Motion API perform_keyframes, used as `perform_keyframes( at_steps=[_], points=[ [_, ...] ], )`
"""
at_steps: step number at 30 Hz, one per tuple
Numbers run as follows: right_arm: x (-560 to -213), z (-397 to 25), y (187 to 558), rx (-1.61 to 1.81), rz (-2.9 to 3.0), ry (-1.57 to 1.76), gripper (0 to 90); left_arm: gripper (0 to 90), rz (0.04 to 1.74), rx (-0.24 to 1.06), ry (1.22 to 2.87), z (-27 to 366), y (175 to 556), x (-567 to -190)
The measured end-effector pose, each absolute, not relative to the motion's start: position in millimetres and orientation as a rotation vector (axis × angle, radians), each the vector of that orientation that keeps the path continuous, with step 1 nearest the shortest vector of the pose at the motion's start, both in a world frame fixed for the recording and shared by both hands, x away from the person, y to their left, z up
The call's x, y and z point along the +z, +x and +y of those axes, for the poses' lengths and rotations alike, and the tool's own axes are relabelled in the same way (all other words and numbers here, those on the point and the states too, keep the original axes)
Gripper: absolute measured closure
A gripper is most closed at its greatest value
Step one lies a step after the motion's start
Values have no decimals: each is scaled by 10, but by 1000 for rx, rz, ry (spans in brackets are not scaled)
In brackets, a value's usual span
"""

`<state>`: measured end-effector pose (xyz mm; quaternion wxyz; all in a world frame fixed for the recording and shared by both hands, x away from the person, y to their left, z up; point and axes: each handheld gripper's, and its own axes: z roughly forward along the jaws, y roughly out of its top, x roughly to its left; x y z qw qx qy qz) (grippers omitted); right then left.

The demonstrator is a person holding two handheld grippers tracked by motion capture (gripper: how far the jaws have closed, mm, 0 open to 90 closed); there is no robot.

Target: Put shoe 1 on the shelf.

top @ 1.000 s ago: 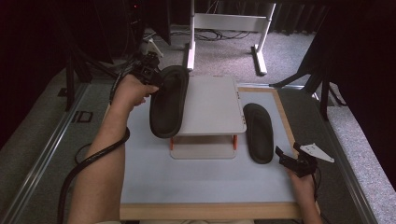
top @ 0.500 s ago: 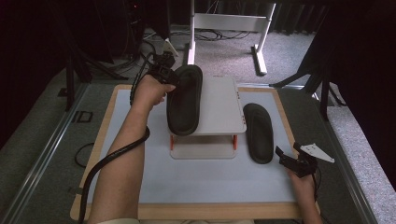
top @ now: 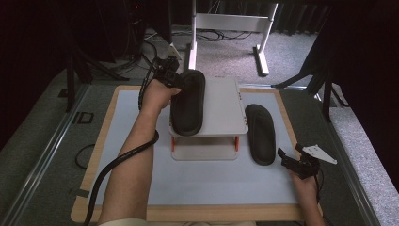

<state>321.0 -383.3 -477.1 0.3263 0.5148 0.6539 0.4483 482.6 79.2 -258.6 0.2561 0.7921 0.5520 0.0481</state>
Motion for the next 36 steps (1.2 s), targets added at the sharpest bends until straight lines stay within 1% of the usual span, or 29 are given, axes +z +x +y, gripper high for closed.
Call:
perform_keyframes(
  at_steps=[6,8,9,10,12,19,28,33,36],
  points=[
    [-4772,-3836,3209,1177,1711,1348,175,692,1466,166,2187,746,4823,-2569],
    [-4771,-3834,3209,1177,1712,1348,175,632,1455,160,2190,745,4822,-2562],
    [-4771,-3833,3209,1176,1711,1348,175,632,1437,164,2197,744,4813,-2538],
    [-4771,-3834,3207,1177,1711,1346,175,597,1428,166,2202,742,4805,-2527],
    [-4771,-3836,3209,1177,1711,1349,175,560,1420,176,2199,748,4787,-2499],
    [-4771,-3835,3209,1177,1711,1348,175,502,1370,192,2219,824,4695,-2428],
    [-4771,-3833,3211,1175,1711,1350,175,501,1320,204,2182,1050,4548,-2393],
    [-4771,-3829,3214,1167,1715,1350,175,485,1257,233,2150,1159,4458,-2473],
    [-4771,-3829,3213,1169,1713,1352,175,486,1253,247,2145,1232,4415,-2534]
  ],
)
